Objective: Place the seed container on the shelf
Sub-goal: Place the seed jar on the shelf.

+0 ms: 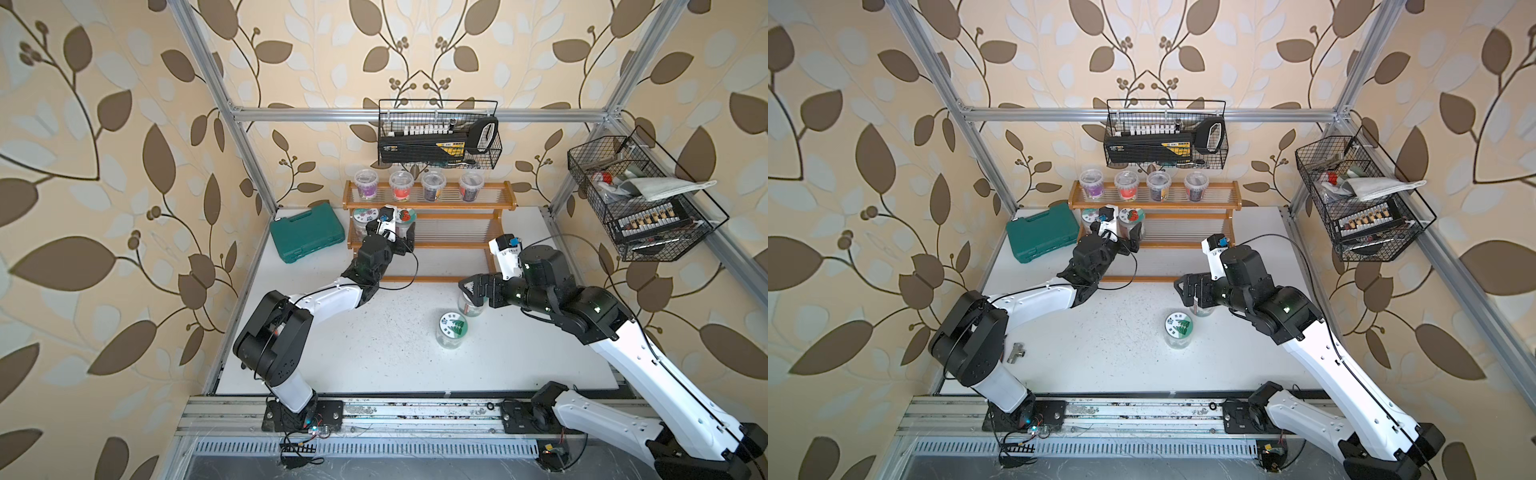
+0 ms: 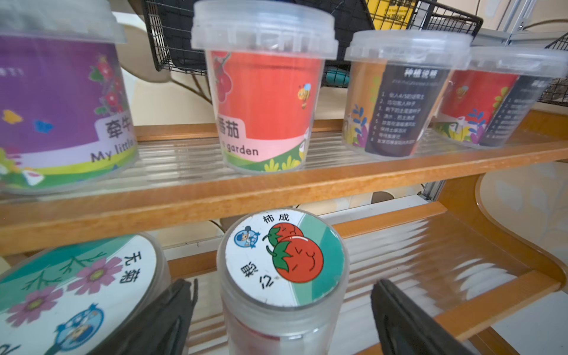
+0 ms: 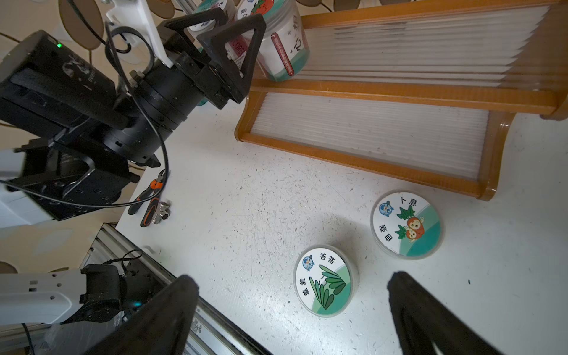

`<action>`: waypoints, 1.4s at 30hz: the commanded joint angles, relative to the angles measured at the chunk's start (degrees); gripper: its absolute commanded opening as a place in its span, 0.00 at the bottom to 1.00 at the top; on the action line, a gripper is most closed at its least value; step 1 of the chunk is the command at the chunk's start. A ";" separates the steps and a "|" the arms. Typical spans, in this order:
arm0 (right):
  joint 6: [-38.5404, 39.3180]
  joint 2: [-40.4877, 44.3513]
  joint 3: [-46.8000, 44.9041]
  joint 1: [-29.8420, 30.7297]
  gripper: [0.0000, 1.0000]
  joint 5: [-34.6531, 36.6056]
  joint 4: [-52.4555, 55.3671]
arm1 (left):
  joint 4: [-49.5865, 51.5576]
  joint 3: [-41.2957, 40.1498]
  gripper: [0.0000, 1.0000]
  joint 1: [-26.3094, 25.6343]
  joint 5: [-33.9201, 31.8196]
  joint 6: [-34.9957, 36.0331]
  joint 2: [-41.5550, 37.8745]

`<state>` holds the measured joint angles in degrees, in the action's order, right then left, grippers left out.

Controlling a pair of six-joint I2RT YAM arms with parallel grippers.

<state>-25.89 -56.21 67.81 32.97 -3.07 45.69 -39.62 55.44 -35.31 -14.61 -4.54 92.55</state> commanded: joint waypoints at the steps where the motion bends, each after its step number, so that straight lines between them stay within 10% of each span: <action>1: -0.21 0.88 0.06 -0.26 0.99 -0.71 0.49 | 7.17 2.10 0.94 -0.25 1.46 -0.08 -4.94; 11: -0.30 1.34 0.49 -0.28 0.99 -0.37 1.32 | 41.68 11.17 0.94 -0.22 6.02 -7.39 -15.11; 26: 1.83 2.77 -4.18 -1.80 0.99 1.68 -0.35 | 62.96 12.18 0.93 -2.04 29.13 -22.91 -23.24; 42: 2.06 7.37 -11.16 -8.41 0.99 4.13 -3.85 | 67.55 11.98 0.98 -28.40 6.73 -24.47 -15.66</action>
<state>-23.94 -50.19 57.41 25.63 -0.38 42.68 27.31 66.63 -60.66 -1.06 -27.31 76.07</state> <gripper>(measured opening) 0.988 0.984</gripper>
